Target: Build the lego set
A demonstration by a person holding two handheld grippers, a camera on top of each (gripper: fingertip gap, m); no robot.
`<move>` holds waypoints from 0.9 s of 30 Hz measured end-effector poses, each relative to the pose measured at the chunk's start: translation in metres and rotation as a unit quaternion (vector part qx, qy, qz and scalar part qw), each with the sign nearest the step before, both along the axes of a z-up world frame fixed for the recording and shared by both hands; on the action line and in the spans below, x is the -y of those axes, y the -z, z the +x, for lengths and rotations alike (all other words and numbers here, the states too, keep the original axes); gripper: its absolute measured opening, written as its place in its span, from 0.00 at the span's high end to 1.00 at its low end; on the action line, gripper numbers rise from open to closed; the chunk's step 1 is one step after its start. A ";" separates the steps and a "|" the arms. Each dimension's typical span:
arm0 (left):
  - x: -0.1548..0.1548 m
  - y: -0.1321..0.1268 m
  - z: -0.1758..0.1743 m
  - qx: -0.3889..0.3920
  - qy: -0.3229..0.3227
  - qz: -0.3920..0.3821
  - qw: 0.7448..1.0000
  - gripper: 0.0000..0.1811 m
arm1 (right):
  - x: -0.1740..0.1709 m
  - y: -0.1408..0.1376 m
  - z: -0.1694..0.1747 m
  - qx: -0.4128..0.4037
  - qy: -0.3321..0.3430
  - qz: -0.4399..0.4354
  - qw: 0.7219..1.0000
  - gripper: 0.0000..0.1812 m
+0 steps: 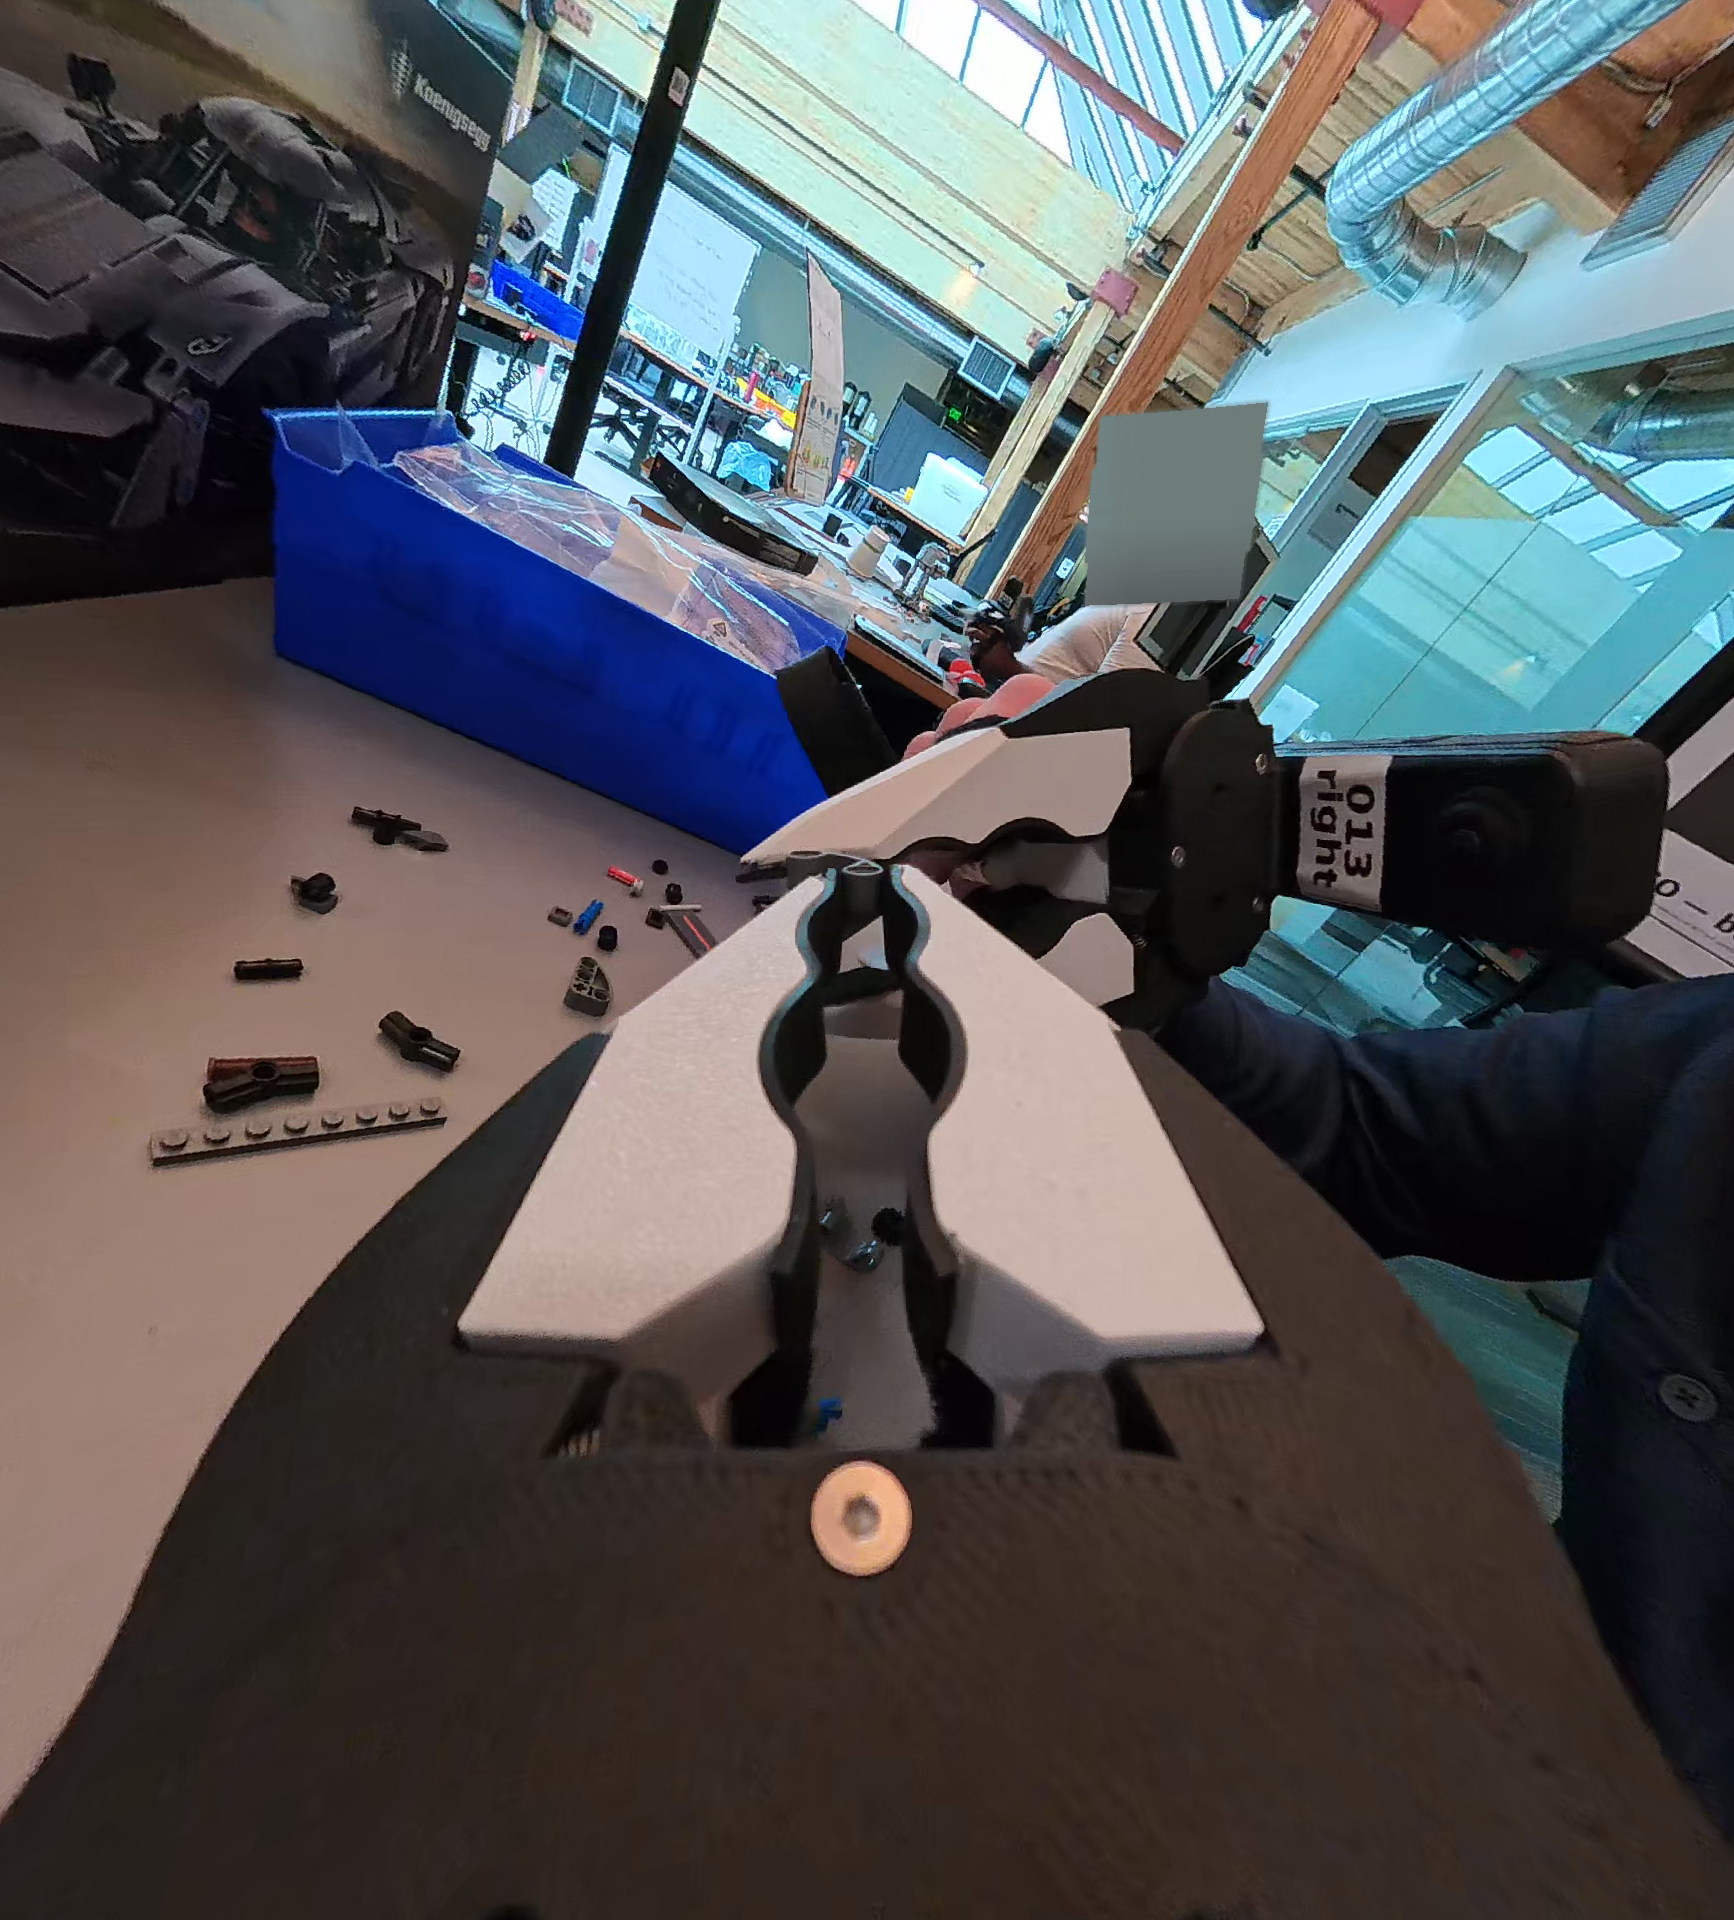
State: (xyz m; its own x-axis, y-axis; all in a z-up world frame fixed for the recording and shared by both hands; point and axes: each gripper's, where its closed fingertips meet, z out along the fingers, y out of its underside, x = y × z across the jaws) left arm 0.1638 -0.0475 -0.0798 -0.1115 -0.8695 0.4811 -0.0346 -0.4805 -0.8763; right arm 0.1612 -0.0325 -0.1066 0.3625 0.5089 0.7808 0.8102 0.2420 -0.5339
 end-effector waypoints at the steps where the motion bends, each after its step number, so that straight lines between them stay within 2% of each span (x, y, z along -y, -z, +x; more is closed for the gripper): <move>1: 0.000 0.000 0.000 0.001 0.001 -0.003 1.000 0.98 | 0.000 0.000 0.000 0.001 0.000 0.001 1.000 0.86; 21: -0.002 -0.004 -0.001 0.028 0.009 -0.070 0.997 0.98 | -0.002 -0.009 0.002 0.008 0.020 0.039 0.999 0.86; 27: -0.002 -0.004 0.000 0.038 0.024 -0.111 0.993 0.98 | -0.003 -0.009 0.002 0.020 0.027 0.048 0.998 0.87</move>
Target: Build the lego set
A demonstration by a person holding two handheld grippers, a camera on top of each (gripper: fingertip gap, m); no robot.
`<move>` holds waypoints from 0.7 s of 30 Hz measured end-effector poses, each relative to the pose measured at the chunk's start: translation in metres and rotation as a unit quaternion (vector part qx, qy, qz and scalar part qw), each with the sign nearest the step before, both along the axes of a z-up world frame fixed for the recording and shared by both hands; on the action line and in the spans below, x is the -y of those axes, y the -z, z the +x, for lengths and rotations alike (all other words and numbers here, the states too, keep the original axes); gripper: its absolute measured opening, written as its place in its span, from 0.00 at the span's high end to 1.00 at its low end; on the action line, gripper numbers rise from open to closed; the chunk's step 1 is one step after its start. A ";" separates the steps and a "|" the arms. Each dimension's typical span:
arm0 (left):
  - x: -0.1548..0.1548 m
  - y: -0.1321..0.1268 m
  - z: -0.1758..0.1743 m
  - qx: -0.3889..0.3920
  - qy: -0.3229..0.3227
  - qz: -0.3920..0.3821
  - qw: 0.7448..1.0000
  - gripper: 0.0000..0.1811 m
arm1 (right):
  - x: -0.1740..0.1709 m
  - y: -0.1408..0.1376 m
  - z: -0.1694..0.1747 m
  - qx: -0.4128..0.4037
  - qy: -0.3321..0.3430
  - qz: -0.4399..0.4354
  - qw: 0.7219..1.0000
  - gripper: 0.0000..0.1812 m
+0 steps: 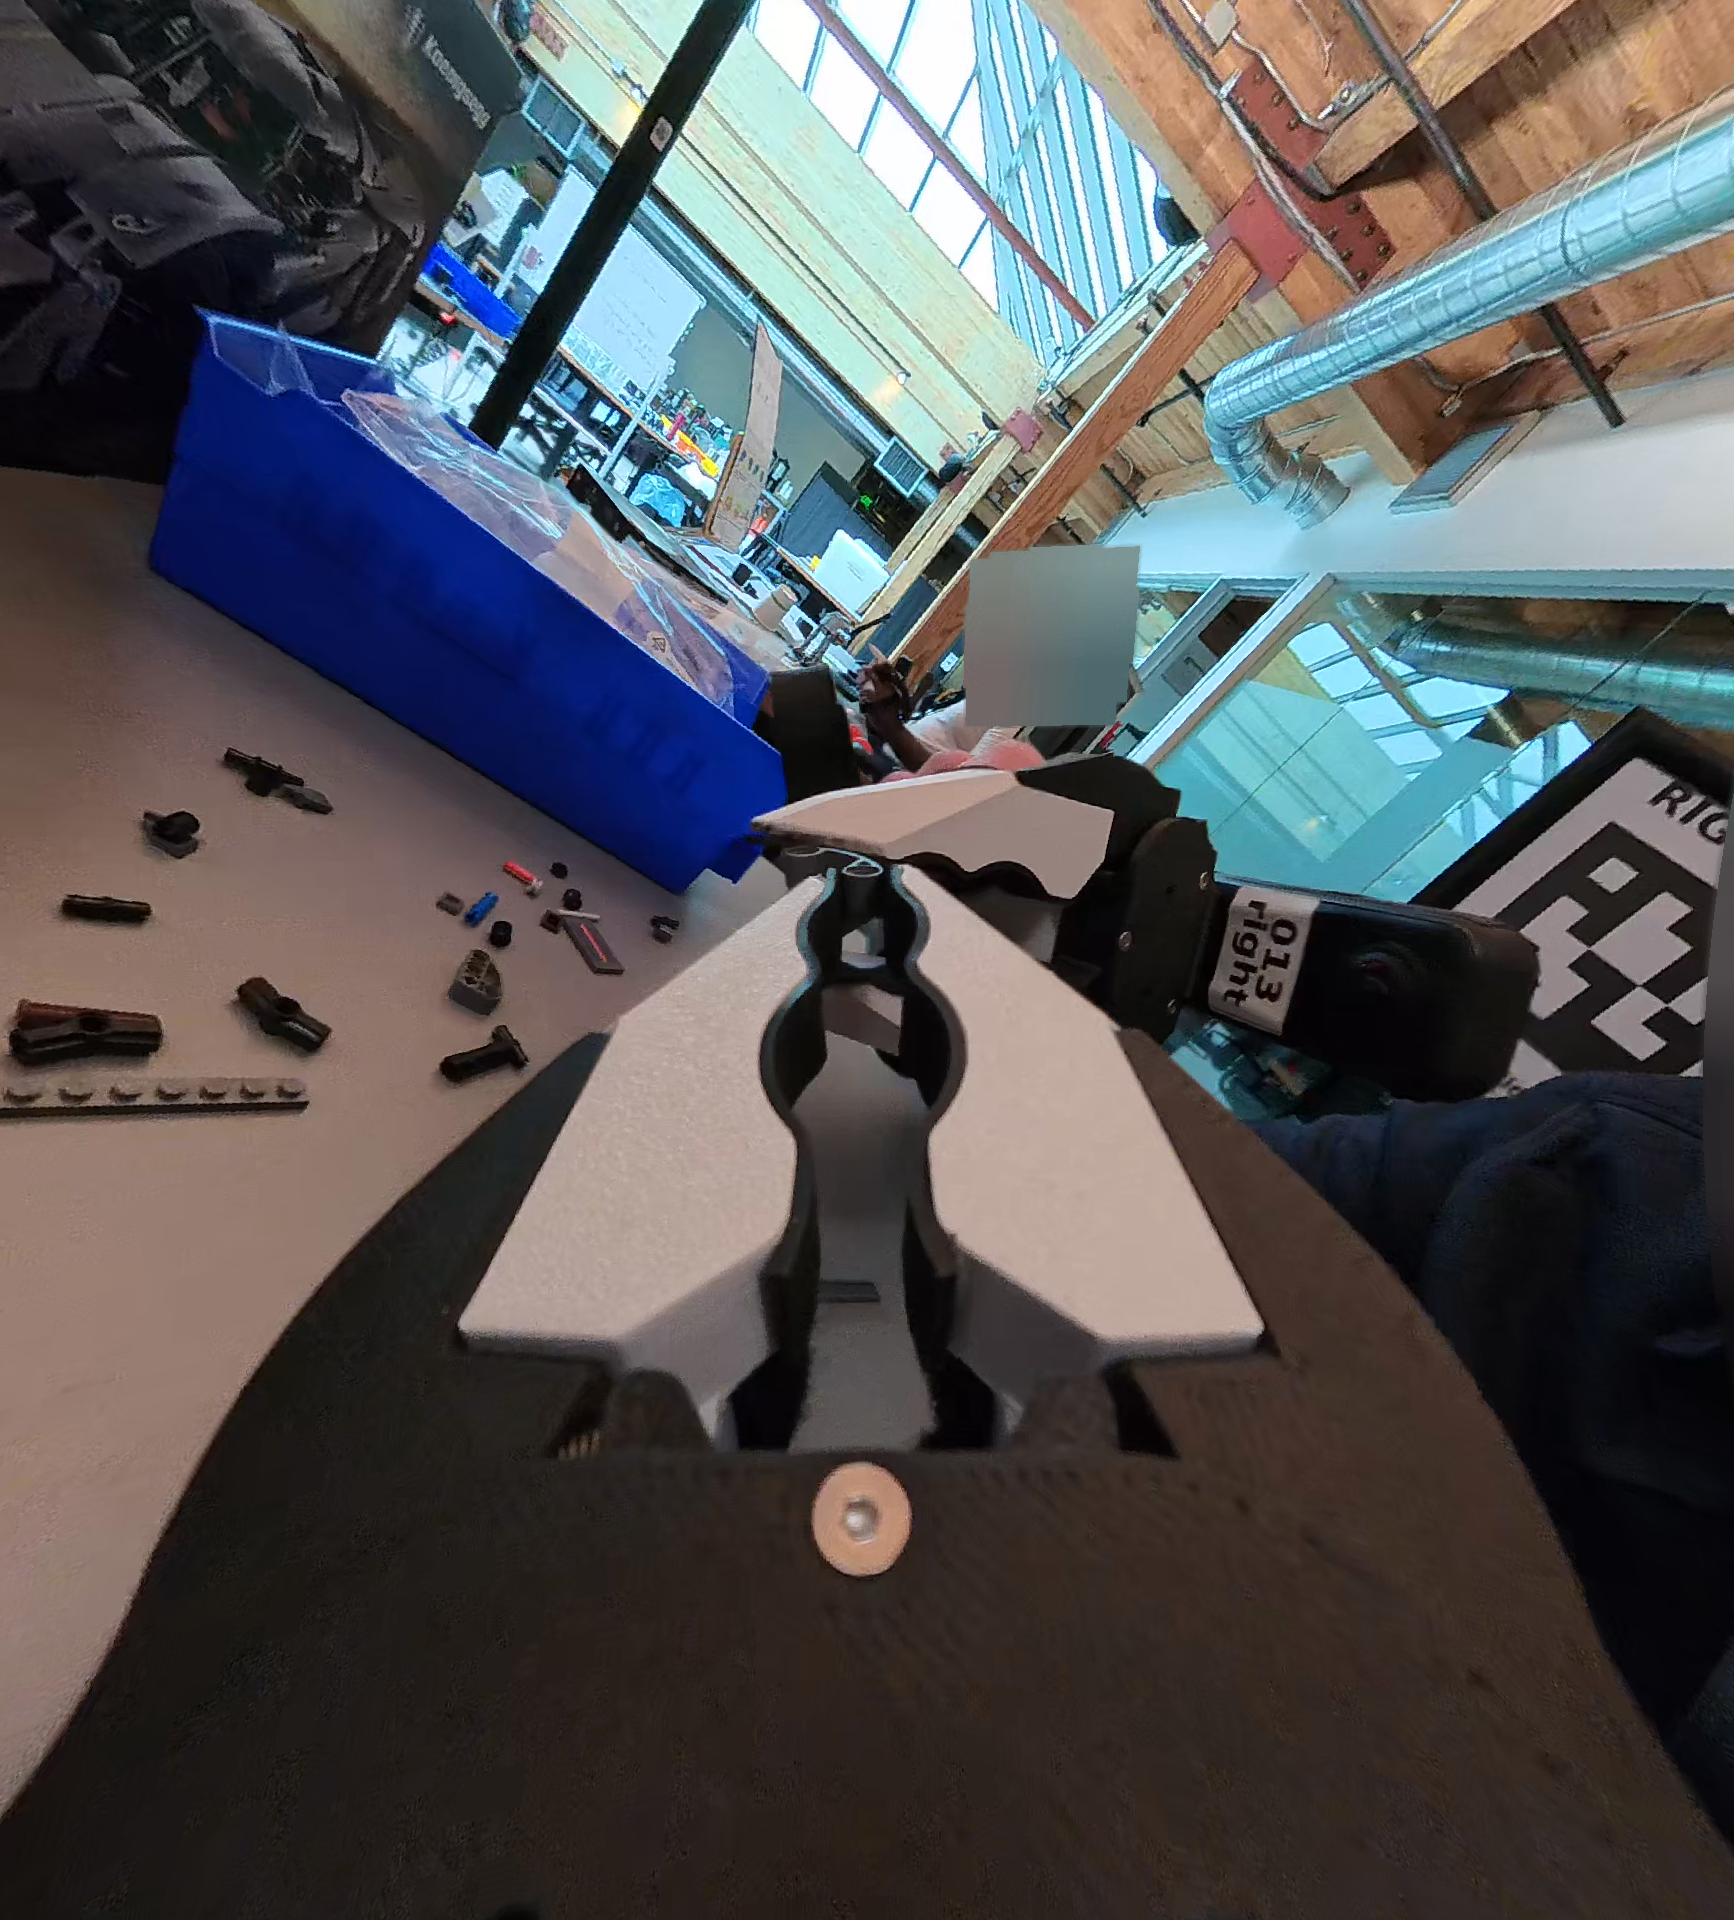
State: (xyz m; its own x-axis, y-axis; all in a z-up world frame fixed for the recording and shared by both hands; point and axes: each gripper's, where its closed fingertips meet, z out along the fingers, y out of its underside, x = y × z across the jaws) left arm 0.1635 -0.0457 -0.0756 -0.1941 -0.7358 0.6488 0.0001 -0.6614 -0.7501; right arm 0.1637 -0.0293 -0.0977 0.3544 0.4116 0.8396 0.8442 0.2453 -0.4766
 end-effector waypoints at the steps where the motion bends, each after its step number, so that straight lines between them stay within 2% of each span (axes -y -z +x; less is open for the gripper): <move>1: 0.000 0.000 0.000 0.005 0.003 -0.010 1.000 0.98 | 0.000 0.000 0.000 0.001 0.002 0.002 1.000 0.87; 12: 0.004 -0.007 0.004 0.042 0.003 -0.072 0.996 0.98 | 0.000 -0.011 0.004 -0.009 0.019 0.025 0.999 0.91; 16: 0.008 -0.002 0.010 0.037 0.013 -0.077 0.996 0.98 | -0.001 -0.010 0.007 -0.008 0.024 0.024 0.999 0.95; 21: 0.007 -0.003 0.009 0.038 0.014 -0.081 0.996 0.98 | 0.000 -0.011 0.006 -0.006 0.021 0.029 0.999 0.94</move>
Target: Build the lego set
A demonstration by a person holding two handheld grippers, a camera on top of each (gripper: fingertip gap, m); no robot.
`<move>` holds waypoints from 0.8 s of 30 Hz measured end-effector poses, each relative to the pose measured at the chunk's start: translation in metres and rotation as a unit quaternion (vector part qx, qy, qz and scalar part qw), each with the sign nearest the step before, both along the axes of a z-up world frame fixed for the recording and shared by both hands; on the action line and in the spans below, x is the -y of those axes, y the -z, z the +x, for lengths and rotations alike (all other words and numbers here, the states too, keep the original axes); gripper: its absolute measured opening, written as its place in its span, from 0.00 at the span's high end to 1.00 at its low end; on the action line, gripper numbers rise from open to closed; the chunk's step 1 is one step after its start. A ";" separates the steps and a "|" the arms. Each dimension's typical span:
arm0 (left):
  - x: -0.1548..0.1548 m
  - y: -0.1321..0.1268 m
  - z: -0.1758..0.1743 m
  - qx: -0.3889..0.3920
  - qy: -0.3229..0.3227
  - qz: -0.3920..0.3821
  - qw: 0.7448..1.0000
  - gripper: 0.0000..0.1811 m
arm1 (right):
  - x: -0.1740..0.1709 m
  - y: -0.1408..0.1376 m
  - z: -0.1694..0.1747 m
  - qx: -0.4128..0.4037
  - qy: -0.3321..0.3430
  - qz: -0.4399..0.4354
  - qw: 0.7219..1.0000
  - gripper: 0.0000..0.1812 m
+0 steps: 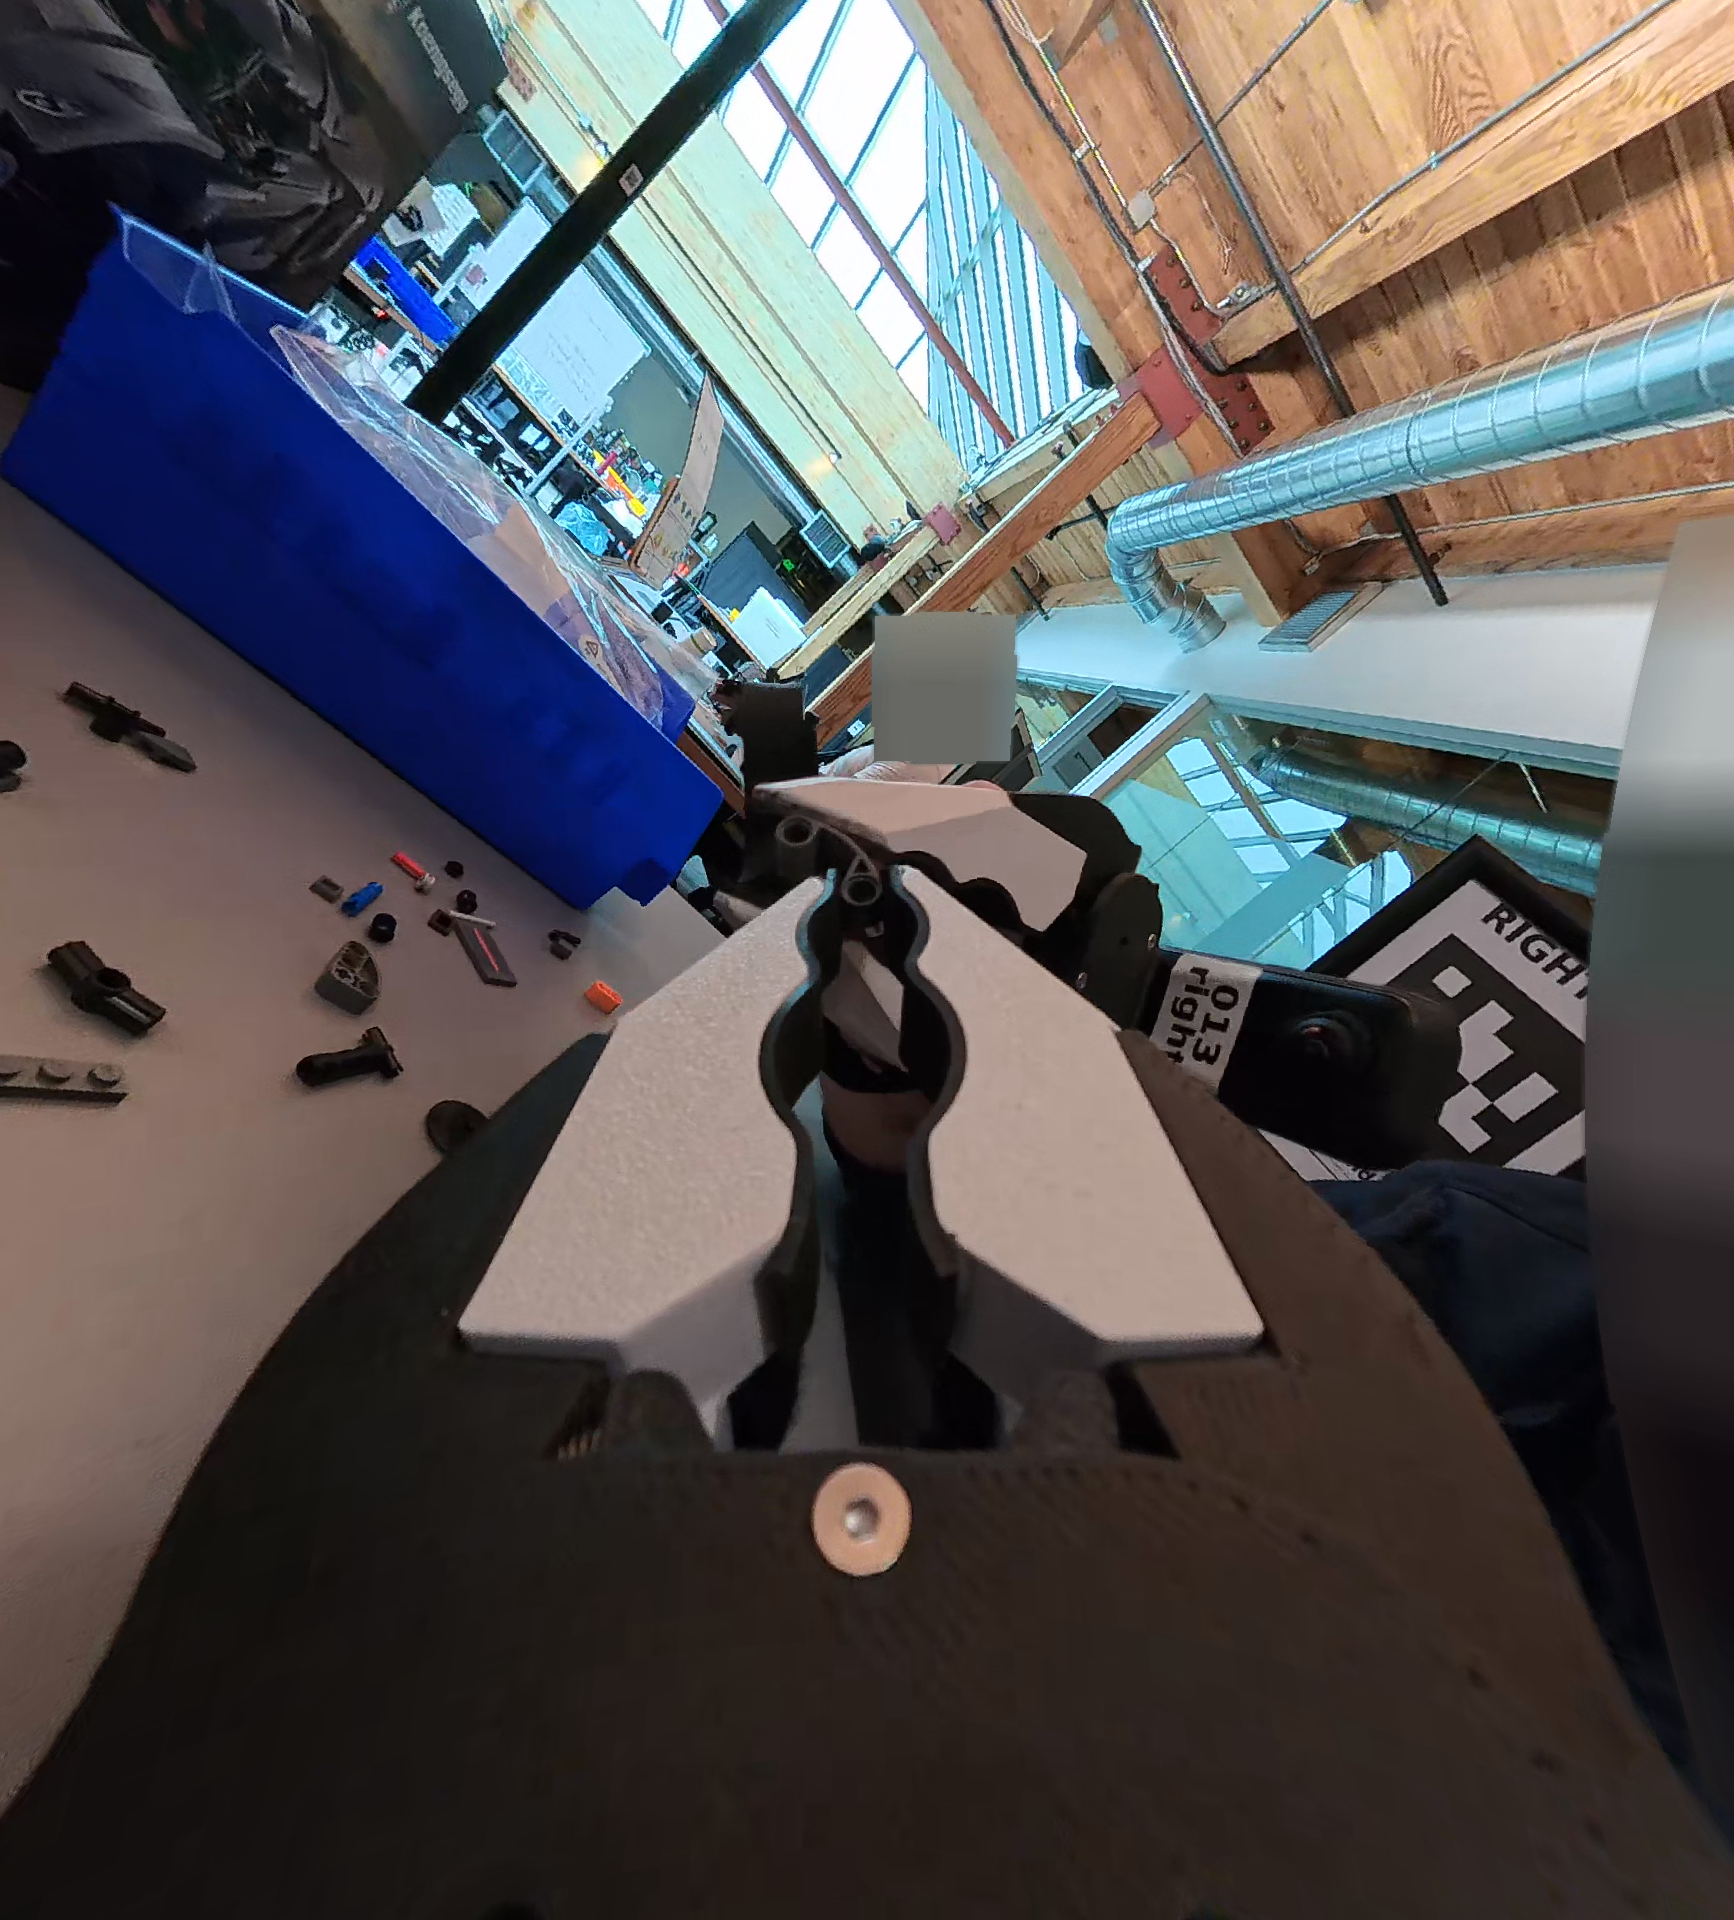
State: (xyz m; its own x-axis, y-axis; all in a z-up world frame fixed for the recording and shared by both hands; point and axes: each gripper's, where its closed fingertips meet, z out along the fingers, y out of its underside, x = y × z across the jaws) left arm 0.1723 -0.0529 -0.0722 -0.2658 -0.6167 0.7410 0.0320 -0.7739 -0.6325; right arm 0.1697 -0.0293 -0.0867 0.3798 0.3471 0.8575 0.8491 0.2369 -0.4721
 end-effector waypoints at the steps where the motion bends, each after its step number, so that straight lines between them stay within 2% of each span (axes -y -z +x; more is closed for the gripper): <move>1: 0.000 0.000 0.000 -0.001 0.000 -0.001 1.000 0.98 | 0.001 -0.001 -0.001 0.001 -0.002 0.003 1.000 0.93; 10: -0.001 0.008 0.000 -0.014 0.009 -0.011 1.000 0.98 | 0.002 0.005 -0.002 0.006 -0.009 -0.015 1.000 0.94; 18: -0.002 0.019 -0.001 -0.051 0.024 -0.008 0.998 0.97 | 0.003 0.019 -0.003 -0.039 -0.038 -0.096 0.994 0.97; 24: -0.008 0.030 -0.005 -0.093 0.021 0.005 0.995 0.90 | 0.005 0.025 -0.002 -0.102 -0.059 -0.170 0.978 0.97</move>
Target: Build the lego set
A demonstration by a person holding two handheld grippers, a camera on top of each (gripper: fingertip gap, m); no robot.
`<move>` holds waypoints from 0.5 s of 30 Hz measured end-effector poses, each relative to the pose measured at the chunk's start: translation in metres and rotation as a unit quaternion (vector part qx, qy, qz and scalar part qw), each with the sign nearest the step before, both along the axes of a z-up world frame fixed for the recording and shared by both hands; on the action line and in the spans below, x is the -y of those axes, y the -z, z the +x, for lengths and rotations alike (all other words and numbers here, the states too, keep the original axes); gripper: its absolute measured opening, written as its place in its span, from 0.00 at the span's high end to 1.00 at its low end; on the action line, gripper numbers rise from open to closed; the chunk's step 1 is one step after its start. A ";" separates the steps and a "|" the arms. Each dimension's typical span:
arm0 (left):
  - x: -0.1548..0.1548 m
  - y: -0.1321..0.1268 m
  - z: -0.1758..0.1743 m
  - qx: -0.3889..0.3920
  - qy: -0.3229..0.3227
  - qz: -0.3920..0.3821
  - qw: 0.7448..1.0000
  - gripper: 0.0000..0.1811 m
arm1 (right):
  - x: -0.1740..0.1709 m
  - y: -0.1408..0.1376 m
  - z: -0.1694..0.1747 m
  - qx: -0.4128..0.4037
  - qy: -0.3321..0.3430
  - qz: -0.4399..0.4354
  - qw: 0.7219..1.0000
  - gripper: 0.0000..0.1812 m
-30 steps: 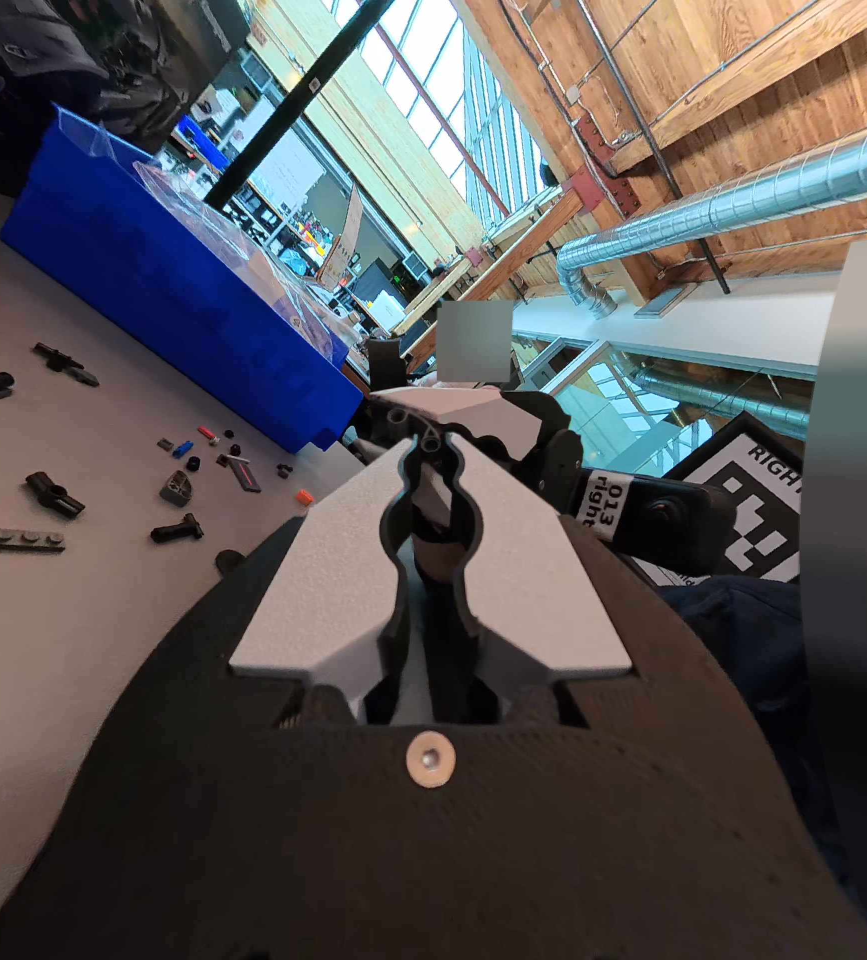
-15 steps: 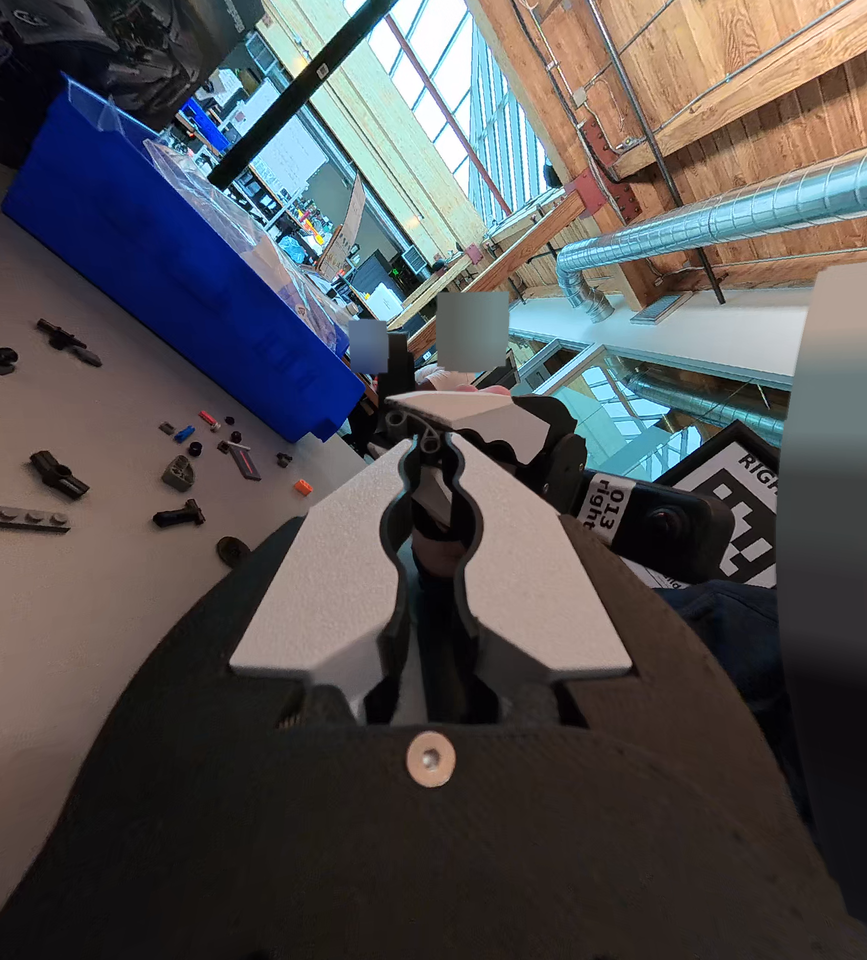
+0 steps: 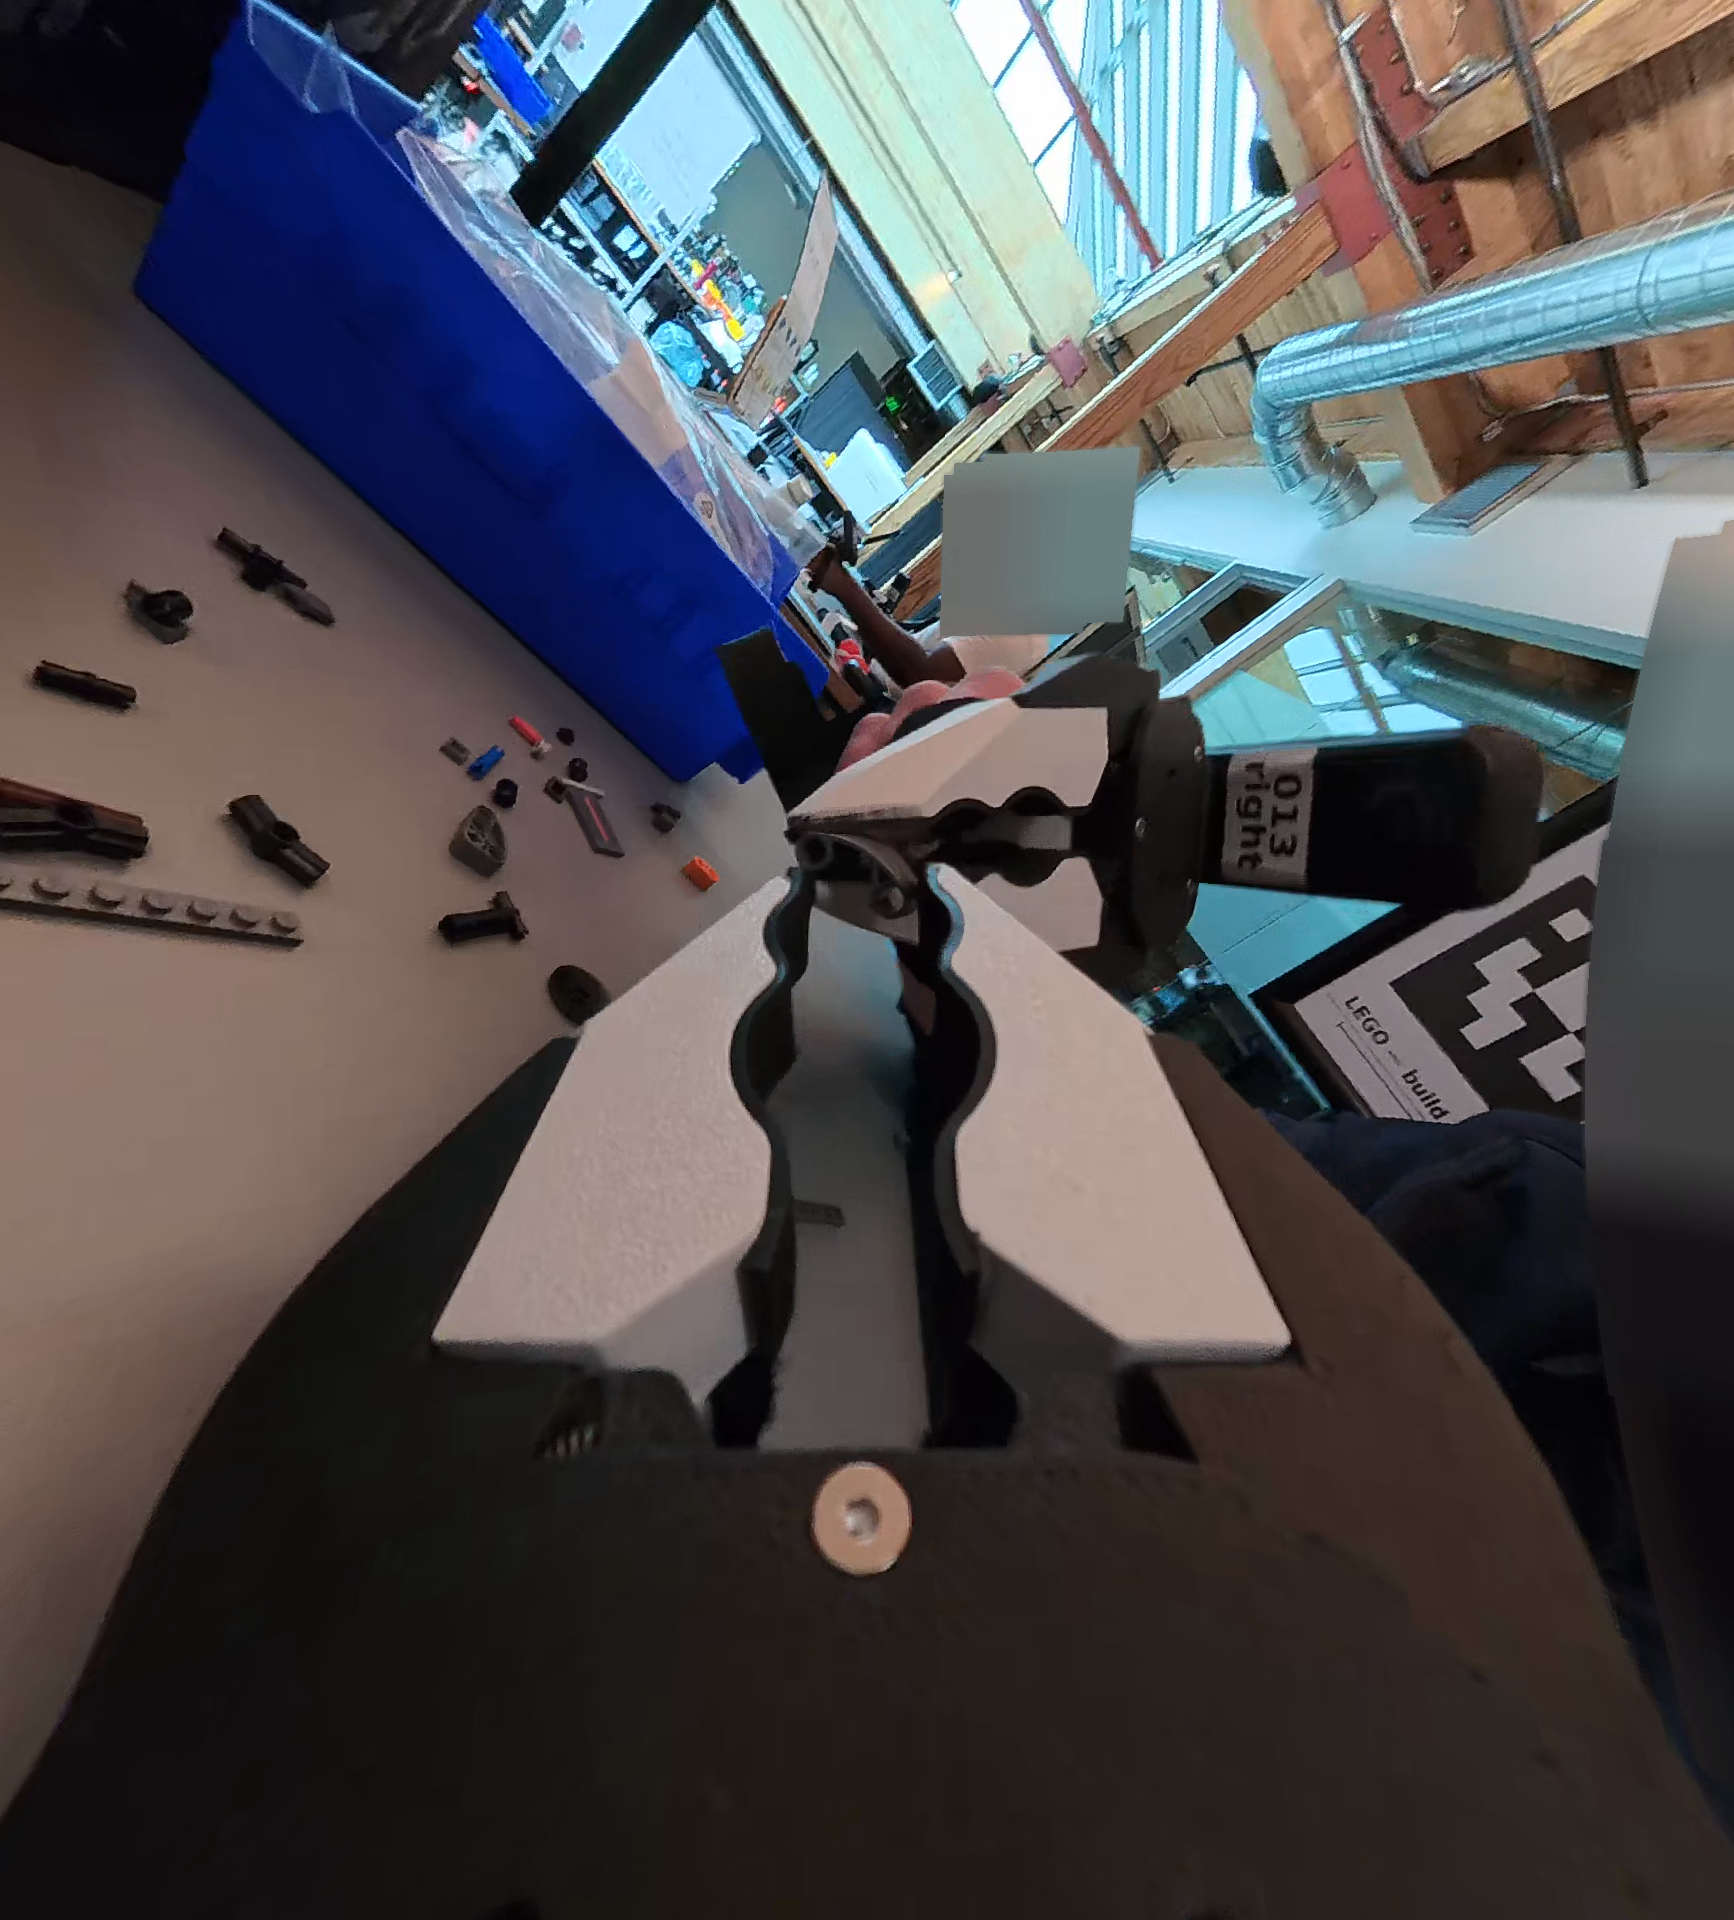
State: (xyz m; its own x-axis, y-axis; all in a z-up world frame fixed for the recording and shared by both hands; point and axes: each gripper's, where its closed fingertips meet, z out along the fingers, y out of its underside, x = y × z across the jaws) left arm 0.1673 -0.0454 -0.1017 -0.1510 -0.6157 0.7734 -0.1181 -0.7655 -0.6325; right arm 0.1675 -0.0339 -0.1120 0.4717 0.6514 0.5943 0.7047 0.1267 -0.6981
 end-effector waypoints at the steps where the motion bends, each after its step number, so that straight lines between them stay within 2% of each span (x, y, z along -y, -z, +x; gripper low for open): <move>1: -0.002 0.002 -0.001 -0.009 -0.004 0.009 1.000 0.89 | 0.000 0.002 0.001 -0.007 -0.001 -0.012 1.000 0.97; 5: -0.005 0.003 -0.007 -0.024 -0.006 0.032 0.999 0.90 | 0.005 0.014 -0.004 -0.030 -0.022 -0.078 0.996 0.97; 9: -0.004 0.009 -0.013 -0.064 -0.002 0.103 0.993 0.91 | 0.012 0.030 -0.008 -0.036 -0.041 -0.151 0.987 0.97; 11: 0.004 0.012 -0.014 -0.082 0.022 0.134 0.987 0.91 | 0.017 0.043 -0.010 -0.031 -0.050 -0.196 0.979 0.97; 15: 0.025 0.032 -0.014 -0.149 0.073 0.245 0.955 0.91 | 0.027 0.067 -0.011 -0.012 -0.051 -0.275 0.960 0.97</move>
